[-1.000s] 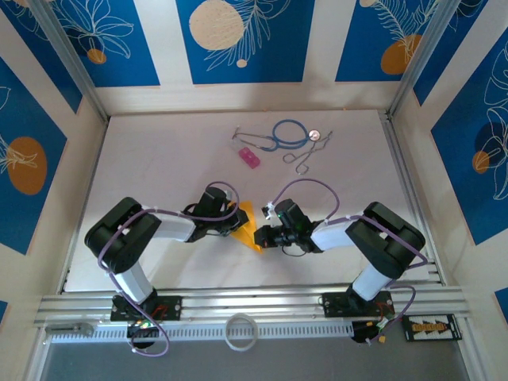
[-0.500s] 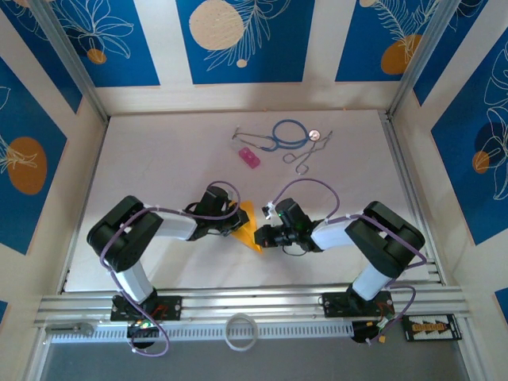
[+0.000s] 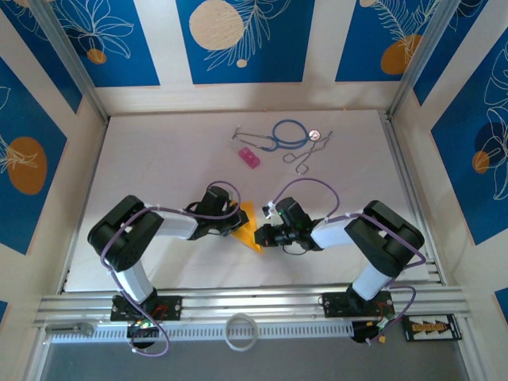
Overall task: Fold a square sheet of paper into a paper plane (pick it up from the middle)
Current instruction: Fourth fold the wing at the center of the table.
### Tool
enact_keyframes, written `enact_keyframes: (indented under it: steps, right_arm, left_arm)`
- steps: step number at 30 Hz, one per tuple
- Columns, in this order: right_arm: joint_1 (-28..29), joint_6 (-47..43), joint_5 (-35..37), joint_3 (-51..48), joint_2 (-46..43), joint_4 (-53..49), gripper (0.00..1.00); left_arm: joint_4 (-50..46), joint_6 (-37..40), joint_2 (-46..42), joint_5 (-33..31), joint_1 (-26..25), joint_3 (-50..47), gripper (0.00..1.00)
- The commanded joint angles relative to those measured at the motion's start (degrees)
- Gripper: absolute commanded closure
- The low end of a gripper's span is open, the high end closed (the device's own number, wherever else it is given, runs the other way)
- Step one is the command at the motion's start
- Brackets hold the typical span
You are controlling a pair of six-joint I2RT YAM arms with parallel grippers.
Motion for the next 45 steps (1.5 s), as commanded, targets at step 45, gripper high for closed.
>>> enact_keyframes:
  steps: [45]
  right_arm:
    - [-2.1, 2.4, -14.3, -1.1, -2.0, -17.6, 0.91]
  left_arm:
    - [-4.1, -1.2, 1.0, -5.2, 0.2, -2.7, 1.0]
